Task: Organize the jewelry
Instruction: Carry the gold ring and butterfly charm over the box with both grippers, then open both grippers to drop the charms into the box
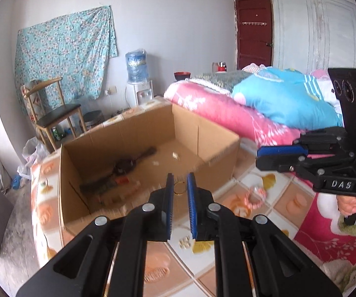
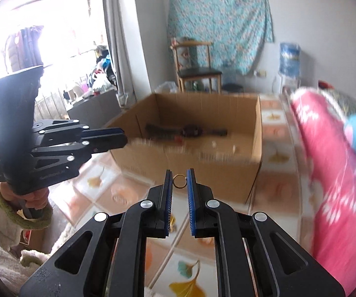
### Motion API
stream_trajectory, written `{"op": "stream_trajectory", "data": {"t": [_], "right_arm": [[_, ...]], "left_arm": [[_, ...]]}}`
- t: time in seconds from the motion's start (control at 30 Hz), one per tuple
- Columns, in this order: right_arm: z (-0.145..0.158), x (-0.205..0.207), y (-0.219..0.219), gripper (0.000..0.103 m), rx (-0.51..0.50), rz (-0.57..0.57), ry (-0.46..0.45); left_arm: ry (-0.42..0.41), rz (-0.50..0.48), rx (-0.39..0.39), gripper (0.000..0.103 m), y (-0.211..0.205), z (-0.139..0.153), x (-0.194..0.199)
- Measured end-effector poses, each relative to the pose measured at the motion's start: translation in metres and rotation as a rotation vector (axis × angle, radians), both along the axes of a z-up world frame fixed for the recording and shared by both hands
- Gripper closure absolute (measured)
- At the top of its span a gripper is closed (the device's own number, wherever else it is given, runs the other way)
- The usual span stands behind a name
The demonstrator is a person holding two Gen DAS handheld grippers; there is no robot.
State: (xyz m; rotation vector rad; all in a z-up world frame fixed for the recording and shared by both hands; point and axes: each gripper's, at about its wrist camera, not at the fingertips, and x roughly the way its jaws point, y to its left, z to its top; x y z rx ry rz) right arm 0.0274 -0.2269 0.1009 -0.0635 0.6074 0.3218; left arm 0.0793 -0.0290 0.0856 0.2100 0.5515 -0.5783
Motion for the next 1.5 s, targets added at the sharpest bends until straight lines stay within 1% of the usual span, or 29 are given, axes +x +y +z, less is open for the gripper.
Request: {"op": "stream_trajectory", "data": {"t": [0.07, 0.13, 0.23, 0.27, 0.33, 0.37, 0.47, 0.5, 0.57, 0.63, 0.7, 0.9, 0.97, 1.07, 1.13, 1.27, 1.4, 1.47, 1.5], "right_arm": [[0.015, 0.017, -0.003, 0.093, 0.025, 0.041, -0.007], [0.023, 0.042, -0.005, 0.093, 0.036, 0.072, 0.014], [0.022, 0.082, -0.004, 0.093, 0.026, 0.096, 0.088], [0.017, 0.100, -0.004, 0.093, 0.031, 0.104, 0.139], [0.005, 0.129, -0.006, 0.093, 0.042, 0.102, 0.222], [-0.006, 0.150, -0.009, 0.093, 0.059, 0.103, 0.293], [-0.029, 0.184, -0.016, 0.093, 0.103, 0.089, 0.410], [-0.035, 0.194, -0.018, 0.093, 0.117, 0.083, 0.441], [-0.047, 0.207, -0.022, 0.093, 0.133, 0.070, 0.479], [-0.052, 0.212, -0.021, 0.092, 0.135, 0.061, 0.499], [-0.054, 0.216, -0.020, 0.092, 0.130, 0.058, 0.503], [-0.047, 0.211, -0.020, 0.091, 0.117, 0.054, 0.486], [-0.044, 0.207, -0.019, 0.090, 0.115, 0.051, 0.480], [-0.045, 0.209, -0.019, 0.089, 0.103, 0.049, 0.470], [-0.042, 0.206, -0.021, 0.088, 0.094, 0.042, 0.457], [-0.032, 0.199, -0.025, 0.084, 0.094, 0.035, 0.429], [-0.017, 0.186, -0.028, 0.080, 0.107, 0.034, 0.382], [-0.007, 0.176, -0.030, 0.078, 0.124, 0.034, 0.357], [-0.003, 0.173, -0.031, 0.075, 0.130, 0.033, 0.345]], "left_arm": [[0.015, -0.010, -0.006, 0.092, -0.001, 0.008, 0.015], [0.058, -0.026, -0.018, 0.092, -0.004, 0.013, 0.037], [0.186, -0.048, -0.038, 0.092, -0.007, 0.010, 0.080], [0.255, -0.053, -0.045, 0.092, -0.009, 0.006, 0.100], [0.335, -0.048, -0.054, 0.093, -0.011, -0.002, 0.124], [0.372, -0.047, -0.051, 0.093, -0.012, -0.006, 0.137], [0.489, -0.037, -0.041, 0.093, -0.020, -0.021, 0.172], [0.513, -0.035, -0.038, 0.093, -0.021, -0.025, 0.178], [0.572, -0.036, -0.032, 0.092, -0.025, -0.033, 0.190], [0.632, -0.024, -0.014, 0.092, -0.030, -0.045, 0.202], [0.661, -0.015, -0.003, 0.092, -0.034, -0.051, 0.207], [0.707, 0.003, 0.000, 0.091, -0.038, -0.057, 0.221], [0.703, 0.002, 0.012, 0.081, -0.040, -0.057, 0.220], [0.678, 0.012, 0.042, 0.075, -0.041, -0.055, 0.220], [0.667, 0.017, 0.042, 0.075, -0.039, -0.054, 0.219], [0.621, 0.027, 0.038, 0.073, -0.035, -0.043, 0.214], [0.542, 0.017, 0.036, 0.070, -0.030, -0.023, 0.197], [0.497, 0.004, 0.034, 0.062, -0.028, -0.011, 0.186], [0.466, -0.003, 0.034, 0.060, -0.025, -0.003, 0.177]]}}
